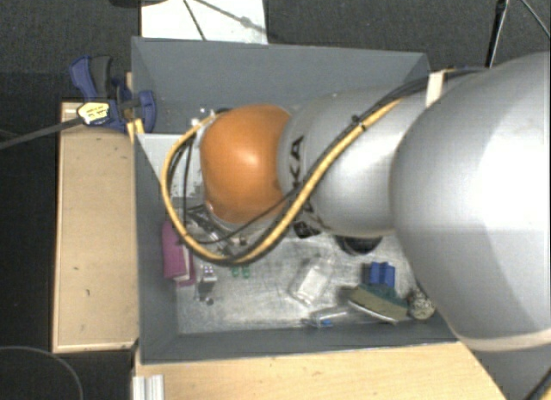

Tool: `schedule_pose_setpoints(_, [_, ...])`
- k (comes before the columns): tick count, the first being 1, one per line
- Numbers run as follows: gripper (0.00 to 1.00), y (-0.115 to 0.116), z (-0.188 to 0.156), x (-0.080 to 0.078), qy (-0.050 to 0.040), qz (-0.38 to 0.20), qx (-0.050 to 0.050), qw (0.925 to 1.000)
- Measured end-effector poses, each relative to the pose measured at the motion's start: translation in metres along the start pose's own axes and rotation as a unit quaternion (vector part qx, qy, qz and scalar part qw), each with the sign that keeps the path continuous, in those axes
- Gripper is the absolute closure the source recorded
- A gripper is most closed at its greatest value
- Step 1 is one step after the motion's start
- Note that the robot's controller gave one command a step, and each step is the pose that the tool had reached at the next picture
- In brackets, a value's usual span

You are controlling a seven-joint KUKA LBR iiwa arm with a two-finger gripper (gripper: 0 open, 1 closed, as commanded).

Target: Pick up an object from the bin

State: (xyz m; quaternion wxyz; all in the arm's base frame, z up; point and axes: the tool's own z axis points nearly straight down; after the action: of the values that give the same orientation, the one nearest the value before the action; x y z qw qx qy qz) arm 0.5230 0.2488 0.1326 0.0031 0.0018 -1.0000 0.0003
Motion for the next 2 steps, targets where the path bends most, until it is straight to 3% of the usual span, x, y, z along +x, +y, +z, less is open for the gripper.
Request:
schedule_pose_setpoints(1, [0.0,-0.069,-0.02,0.032,-0.0023,0.007,0.001,1.0])
schedule_pose_setpoints(2, [0.0,-0.028,0.025,0.018,-0.0036,-0.097,-0.001,0.9952])
